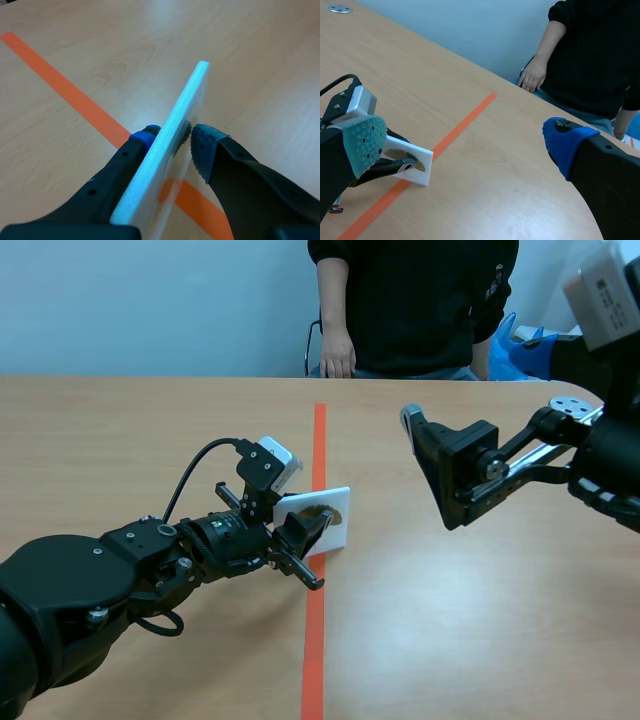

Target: Sort the leaf by its shape. The table is split by an orange tape line. A compound leaf with several leaflets goes to the left side, a simple leaf with one blade goes to the right side. Return to the home posture when a red brick is placed on the table.

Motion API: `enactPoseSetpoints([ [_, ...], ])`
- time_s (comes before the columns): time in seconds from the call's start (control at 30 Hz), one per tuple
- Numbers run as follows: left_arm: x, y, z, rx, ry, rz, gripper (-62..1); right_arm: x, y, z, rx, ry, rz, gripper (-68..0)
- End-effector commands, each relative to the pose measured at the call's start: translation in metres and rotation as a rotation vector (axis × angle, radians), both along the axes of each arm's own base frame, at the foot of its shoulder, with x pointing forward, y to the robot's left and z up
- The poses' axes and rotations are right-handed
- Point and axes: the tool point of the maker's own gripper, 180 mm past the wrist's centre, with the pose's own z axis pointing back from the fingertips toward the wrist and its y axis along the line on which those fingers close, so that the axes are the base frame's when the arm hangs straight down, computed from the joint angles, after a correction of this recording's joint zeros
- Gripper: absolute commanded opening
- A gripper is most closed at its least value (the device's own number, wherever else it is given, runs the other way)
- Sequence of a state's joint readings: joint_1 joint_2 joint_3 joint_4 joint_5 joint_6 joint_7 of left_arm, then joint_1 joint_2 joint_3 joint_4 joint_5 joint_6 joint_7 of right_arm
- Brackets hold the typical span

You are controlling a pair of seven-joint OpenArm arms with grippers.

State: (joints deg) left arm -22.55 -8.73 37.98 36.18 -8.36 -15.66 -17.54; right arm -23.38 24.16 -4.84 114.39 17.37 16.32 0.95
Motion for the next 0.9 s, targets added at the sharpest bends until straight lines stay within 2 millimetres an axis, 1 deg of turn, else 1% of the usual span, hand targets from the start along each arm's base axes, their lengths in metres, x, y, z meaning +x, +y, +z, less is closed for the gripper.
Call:
enactPoseSetpoints([
  [0.0, 0.0056, -0.0051, 0.0132, -0.032, -0.033, -0.004, -48.2, 0.0012, 0.0005, 0.0152, 0.01, -0.045, 0.007, -2.2],
  [0.03, 0.0055, -0.0053, 0.0131, -0.032, -0.033, -0.004, -49.4, 0.0012, 0.0005, 0.0152, 0.01, -0.045, 0.007, -2.2],
  [0.43, 0.0052, -0.006, 0.0162, -0.048, -0.044, -0.004, -49.4, 0.0013, 0.0003, 0.0153, 0.01, -0.045, 0.006, -2.2],
  [0.83, 0.0036, -0.0041, 0.015, -0.048, -0.045, -0.004, -49.5, 0.0013, 0.0003, 0.0153, 0.01, -0.045, 0.006, -2.2],
  [0.87, 0.0033, -0.0041, 0.0147, -0.048, -0.044, -0.004, -50.6, 0.0013, 0.0003, 0.0153, 0.01, -0.045, 0.006, -2.2],
])
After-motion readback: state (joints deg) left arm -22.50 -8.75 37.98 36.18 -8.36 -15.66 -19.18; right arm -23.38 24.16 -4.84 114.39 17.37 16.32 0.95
